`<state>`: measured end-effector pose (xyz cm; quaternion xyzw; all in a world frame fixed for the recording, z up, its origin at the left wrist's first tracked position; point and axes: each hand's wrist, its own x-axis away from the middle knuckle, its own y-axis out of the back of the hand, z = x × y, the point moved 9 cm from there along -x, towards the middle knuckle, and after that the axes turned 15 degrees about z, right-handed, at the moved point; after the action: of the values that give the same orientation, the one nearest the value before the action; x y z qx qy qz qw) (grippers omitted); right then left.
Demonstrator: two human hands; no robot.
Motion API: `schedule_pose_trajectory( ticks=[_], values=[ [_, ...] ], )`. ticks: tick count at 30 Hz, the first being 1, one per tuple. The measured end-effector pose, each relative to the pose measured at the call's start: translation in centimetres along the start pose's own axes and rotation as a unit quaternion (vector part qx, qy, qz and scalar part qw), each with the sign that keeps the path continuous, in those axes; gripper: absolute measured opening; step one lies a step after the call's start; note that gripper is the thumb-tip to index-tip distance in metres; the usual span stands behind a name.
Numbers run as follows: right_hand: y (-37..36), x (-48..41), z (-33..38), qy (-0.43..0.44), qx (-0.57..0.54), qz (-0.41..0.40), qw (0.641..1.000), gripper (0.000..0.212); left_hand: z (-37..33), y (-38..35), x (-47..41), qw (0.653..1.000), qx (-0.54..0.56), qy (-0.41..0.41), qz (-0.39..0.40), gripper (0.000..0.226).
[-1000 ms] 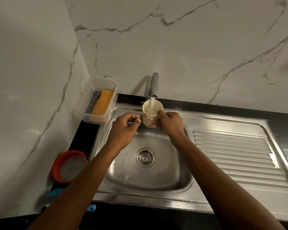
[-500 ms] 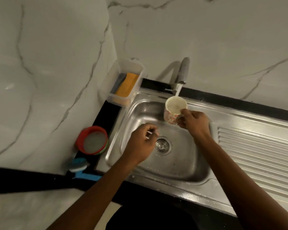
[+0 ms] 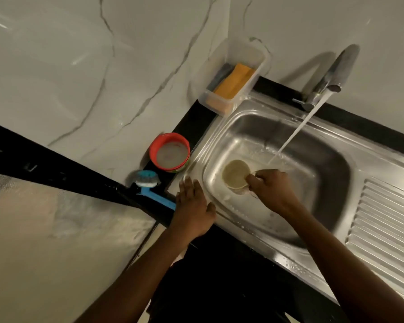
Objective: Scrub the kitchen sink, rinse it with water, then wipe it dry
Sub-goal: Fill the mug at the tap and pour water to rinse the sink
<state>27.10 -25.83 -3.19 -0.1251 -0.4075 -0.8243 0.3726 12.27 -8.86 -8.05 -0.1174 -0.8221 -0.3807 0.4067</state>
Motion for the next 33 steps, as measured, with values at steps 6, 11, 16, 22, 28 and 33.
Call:
schedule_pose_trajectory(
  ticks=[6,11,16,22,28,33],
  values=[
    [-3.0,-2.0,7.3,0.048,0.15,0.066,0.985,0.036,1.4,0.8,-1.1,0.996,-0.079,0.027,0.007,0.095],
    [-3.6,-2.4,8.1,0.05,0.168,0.084,0.981,0.033,2.0,0.1,-1.0,0.992,-0.12,0.047,0.008,0.094],
    [-2.6,-2.5,5.5,0.029,0.137,0.073,0.987,0.046,0.8,-1.0,-1.0,0.987,-0.149,0.005,0.065,0.085],
    [-2.2,-2.2,6.1,0.01,0.171,0.038,0.984,0.04,2.3,0.1,-1.1,0.979,-0.196,0.02,0.058,0.091],
    [-3.0,-1.9,7.5,0.049,0.168,0.074,0.982,0.043,2.1,-0.6,-1.3,0.963,-0.246,-0.053,0.097,0.087],
    [-1.4,0.1,3.7,-0.001,0.148,0.08,0.986,0.046,0.5,-2.6,0.9,0.929,-0.302,-0.119,0.176,0.084]
  ],
)
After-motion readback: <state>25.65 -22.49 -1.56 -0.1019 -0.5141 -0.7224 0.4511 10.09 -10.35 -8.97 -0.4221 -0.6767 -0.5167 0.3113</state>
